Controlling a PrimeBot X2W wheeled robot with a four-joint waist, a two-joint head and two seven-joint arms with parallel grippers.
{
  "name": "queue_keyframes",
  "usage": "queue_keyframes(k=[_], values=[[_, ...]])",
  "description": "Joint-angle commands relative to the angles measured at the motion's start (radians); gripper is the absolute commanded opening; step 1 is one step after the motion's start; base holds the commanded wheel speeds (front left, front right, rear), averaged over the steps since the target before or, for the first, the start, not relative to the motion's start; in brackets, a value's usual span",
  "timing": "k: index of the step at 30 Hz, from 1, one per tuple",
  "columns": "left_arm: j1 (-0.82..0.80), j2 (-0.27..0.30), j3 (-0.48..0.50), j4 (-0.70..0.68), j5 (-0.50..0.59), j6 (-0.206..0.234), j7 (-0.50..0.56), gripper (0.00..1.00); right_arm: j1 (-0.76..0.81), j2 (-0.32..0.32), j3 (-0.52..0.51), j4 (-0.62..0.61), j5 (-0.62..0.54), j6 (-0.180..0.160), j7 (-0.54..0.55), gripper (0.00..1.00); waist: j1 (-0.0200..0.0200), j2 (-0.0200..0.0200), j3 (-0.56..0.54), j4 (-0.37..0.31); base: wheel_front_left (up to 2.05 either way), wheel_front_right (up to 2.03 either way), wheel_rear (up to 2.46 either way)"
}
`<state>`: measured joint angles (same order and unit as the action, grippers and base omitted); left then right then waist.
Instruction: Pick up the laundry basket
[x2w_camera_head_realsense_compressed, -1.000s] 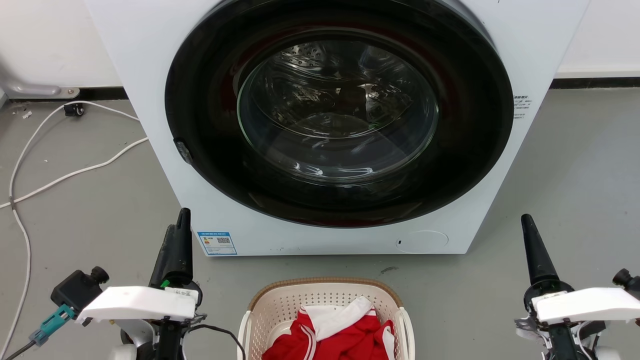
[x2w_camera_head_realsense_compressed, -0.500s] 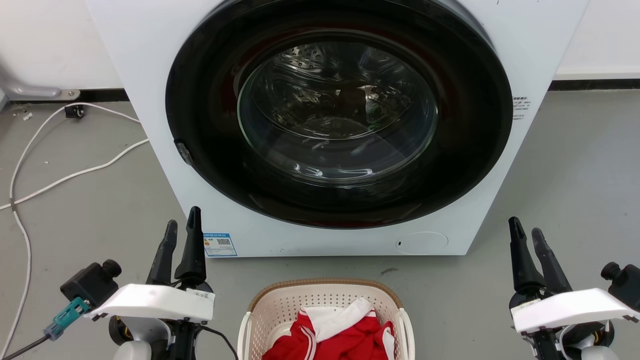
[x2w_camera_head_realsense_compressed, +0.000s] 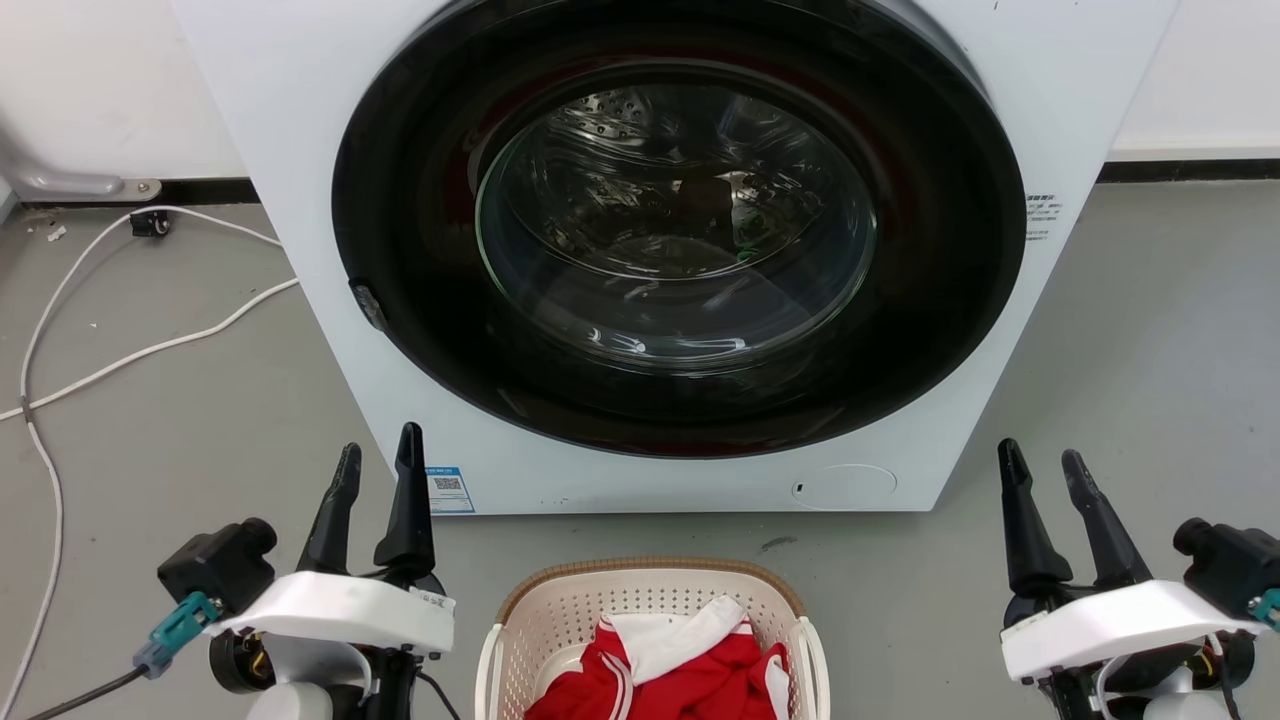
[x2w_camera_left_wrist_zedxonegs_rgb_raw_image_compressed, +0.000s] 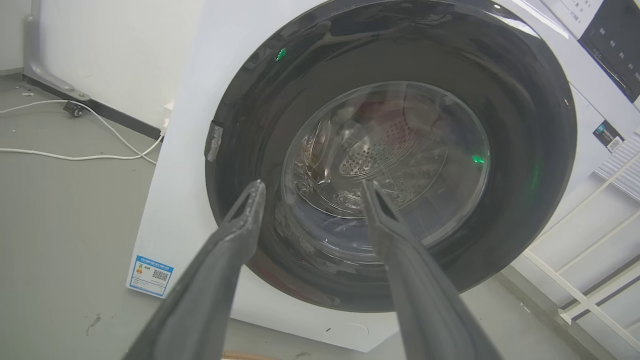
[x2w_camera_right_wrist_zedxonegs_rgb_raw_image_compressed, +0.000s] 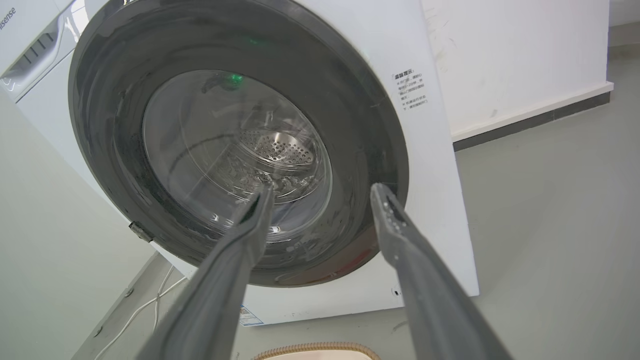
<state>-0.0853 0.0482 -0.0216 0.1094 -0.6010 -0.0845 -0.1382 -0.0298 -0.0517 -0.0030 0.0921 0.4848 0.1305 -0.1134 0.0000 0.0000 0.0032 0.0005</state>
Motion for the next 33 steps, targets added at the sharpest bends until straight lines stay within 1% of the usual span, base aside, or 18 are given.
queue_keyframes(k=[1, 16, 33], values=[[-0.012, 0.003, -0.002, -0.004, 0.030, 0.004, -0.011, 1.00, 0.002, 0.000, 0.003, -0.017, -0.036, 0.000, -0.001, 1.00, 0.0000, 0.0000, 0.000, 0.000, 0.00, 0.00, 0.00], [-0.009, 0.003, -0.017, 0.033, 0.191, 0.021, -0.048, 1.00, 0.021, 0.001, 0.022, -0.040, -0.239, 0.000, 0.023, 1.00, 0.0000, 0.0000, -0.001, 0.001, 0.00, 0.00, 0.00], [-0.012, 0.003, -0.020, 0.075, 0.353, 0.034, -0.085, 1.00, 0.043, 0.002, 0.024, -0.049, -0.383, 0.000, 0.054, 1.00, 0.0000, 0.0000, 0.000, 0.003, 0.00, 0.00, 0.00]])
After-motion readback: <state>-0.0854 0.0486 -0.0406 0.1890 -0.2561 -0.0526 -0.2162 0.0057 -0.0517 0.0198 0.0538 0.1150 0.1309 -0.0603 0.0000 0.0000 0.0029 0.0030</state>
